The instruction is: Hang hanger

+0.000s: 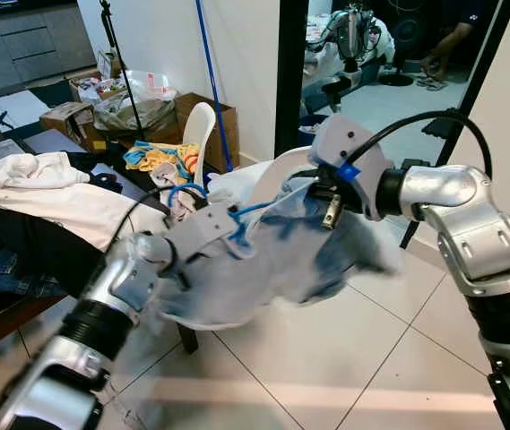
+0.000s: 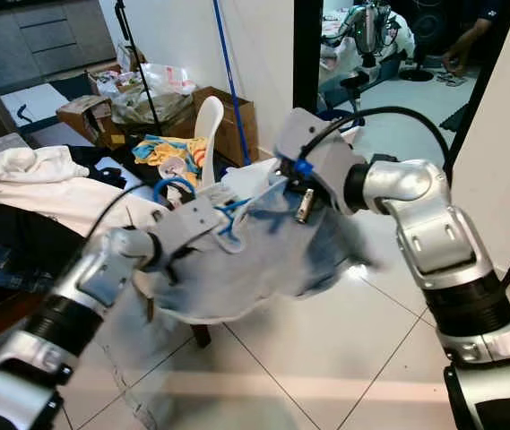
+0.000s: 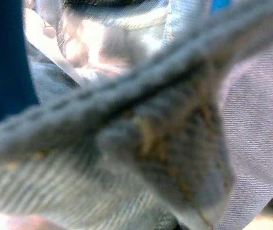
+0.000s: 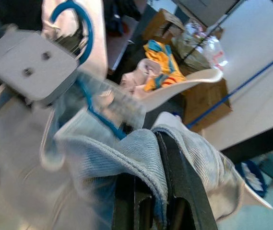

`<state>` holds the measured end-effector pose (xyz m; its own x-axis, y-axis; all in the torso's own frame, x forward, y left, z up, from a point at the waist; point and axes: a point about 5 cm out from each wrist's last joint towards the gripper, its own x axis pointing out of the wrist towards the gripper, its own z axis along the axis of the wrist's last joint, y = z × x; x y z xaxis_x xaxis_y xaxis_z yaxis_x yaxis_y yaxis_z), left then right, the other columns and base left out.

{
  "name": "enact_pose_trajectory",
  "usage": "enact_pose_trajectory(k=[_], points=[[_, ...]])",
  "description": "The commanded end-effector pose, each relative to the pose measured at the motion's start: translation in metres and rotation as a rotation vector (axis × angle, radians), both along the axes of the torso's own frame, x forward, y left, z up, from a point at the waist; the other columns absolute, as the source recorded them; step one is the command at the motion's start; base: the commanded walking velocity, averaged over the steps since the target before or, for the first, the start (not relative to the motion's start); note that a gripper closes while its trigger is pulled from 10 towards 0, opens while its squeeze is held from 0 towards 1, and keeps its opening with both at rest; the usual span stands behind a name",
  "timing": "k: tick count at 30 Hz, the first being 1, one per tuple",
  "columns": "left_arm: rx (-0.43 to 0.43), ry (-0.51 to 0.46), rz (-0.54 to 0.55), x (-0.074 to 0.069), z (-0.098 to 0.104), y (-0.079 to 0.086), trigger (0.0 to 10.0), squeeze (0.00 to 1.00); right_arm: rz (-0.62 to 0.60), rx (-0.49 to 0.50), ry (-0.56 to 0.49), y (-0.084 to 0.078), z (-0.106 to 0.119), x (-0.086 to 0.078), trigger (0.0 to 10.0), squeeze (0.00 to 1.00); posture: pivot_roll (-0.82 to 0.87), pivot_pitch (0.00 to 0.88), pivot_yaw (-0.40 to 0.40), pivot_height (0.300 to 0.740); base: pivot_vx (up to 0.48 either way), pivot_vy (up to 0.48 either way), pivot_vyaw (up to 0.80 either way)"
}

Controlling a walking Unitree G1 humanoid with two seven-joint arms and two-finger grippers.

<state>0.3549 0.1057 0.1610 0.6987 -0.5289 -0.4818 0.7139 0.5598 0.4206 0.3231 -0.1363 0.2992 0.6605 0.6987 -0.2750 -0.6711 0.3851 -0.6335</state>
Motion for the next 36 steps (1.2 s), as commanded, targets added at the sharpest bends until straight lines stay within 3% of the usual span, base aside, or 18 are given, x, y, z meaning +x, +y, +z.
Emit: enact_pose_trajectory(k=[1,2,3,4,5,8,15,16,20,21,23,24,25,27,30,31,36], points=[[-0.12,-0.121,-0.206,-0.01,0.031,-0.034,10.0,0.0,0.124,-0.021,-0.02,0.024,-0.001,-0.009,0.0,0.0,-0.01,0.027,0.036,0.74,0.0,0.0,0.0],[-0.12,-0.121,-0.206,-0.01,0.031,-0.034,10.0,0.0,0.124,-0.021,-0.02,0.024,-0.001,-0.009,0.0,0.0,-0.01,0.027,0.036,0.74,0.0,0.0,0.0],[-0.173,-0.179,-0.337,-0.02,0.043,-0.044,10.0,0.0,0.117,-0.041,-0.017,0.024,-0.004,-0.009,0.0,0.0,-0.01,0.029,0.034,0.74,0.0,0.0,0.0],[-0.173,-0.179,-0.337,-0.02,0.043,-0.044,10.0,0.0,0.117,-0.041,-0.017,0.024,-0.004,-0.009,0.0,0.0,-0.01,0.029,0.034,0.74,0.0,0.0,0.0],[-0.19,-0.22,-0.557,-0.042,0.054,-0.045,10.0,0.0,0.093,-0.086,-0.022,0.016,-0.007,-0.006,0.0,0.0,0.0,0.03,0.029,0.74,0.0,0.0,0.0],[-0.147,-0.212,-0.621,-0.05,0.052,-0.039,10.0,0.0,0.08,-0.11,-0.026,0.011,-0.007,-0.006,0.0,0.0,-0.01,0.032,0.03,0.74,0.0,0.0,0.0],[-0.076,-0.197,-0.636,-0.051,0.045,-0.025,10.0,0.0,0.082,-0.14,-0.014,0.005,-0.011,-0.007,0.0,0.0,-0.01,0.036,0.027,0.74,0.0,0.0,0.0],[-0.062,-0.195,-0.639,-0.052,0.044,-0.022,10.0,0.0,0.094,-0.138,-0.005,0.007,-0.014,-0.009,10.0,0.0,0.0,0.037,0.026,0.74,0.0,0.0,0.0],[-0.051,-0.196,-0.639,-0.052,0.042,-0.021,10.0,0.0,0.128,-0.139,0.014,0.011,-0.018,-0.013,10.0,0.0,0.0,0.038,0.026,0.74,0.0,0.0,0.0],[-0.047,-0.2,-0.633,-0.051,0.042,-0.021,10.0,0.0,0.14,-0.144,0.016,0.011,-0.02,-0.014,10.0,0.94,0.0,0.038,0.025,0.74,0.0,0.0,0.0],[-0.047,-0.2,-0.633,-0.051,0.042,-0.021,10.0,0.0,0.14,-0.144,0.016,0.011,-0.02,-0.014,10.0,0.94,0.0,0.038,0.025,0.74,0.0,0.0,0.0],[-0.037,-0.205,-0.619,-0.049,0.042,-0.02,10.0,0.0,0.142,-0.165,0.006,0.009,-0.02,-0.015,10.0,1.0,0.0,0.038,0.024,0.74,0.0,0.0,0.0],[-0.037,-0.205,-0.619,-0.049,0.042,-0.02,10.0,0.0,0.142,-0.165,0.006,0.009,-0.02,-0.015,10.0,1.0,0.0,0.038,0.024,0.74,0.0,0.0,0.0],[-0.005,-0.196,-0.588,-0.046,0.038,-0.014,10.0,0.0,0.103,-0.21,-0.1,0.001,-0.013,-0.009,10.0,1.0,-0.01,0.038,0.024,0.74,0.0,0.0,0.0],[-0.005,-0.196,-0.588,-0.046,0.038,-0.014,10.0,0.0,0.103,-0.21,-0.1,0.001,-0.013,-0.009,10.0,1.0,-0.01,0.038,0.024,0.74,0.0,0.0,0.0],[0.008,-0.176,-0.583,-0.048,0.032,-0.011,10.0,0.0,0.021,-0.227,-0.242,-0.007,-0.001,0.001,10.0,1.0,-0.01,0.04,0.022,0.74,0.0,0.0,0.0],[0.027,-0.145,-0.565,-0.049,0.022,-0.01,10.0,0.0,-0.031,-0.192,-0.37,-0.009,0.011,0.006,10.0,1.0,-0.01,0.04,0.024,0.74,0.0,0.0,0.0]])
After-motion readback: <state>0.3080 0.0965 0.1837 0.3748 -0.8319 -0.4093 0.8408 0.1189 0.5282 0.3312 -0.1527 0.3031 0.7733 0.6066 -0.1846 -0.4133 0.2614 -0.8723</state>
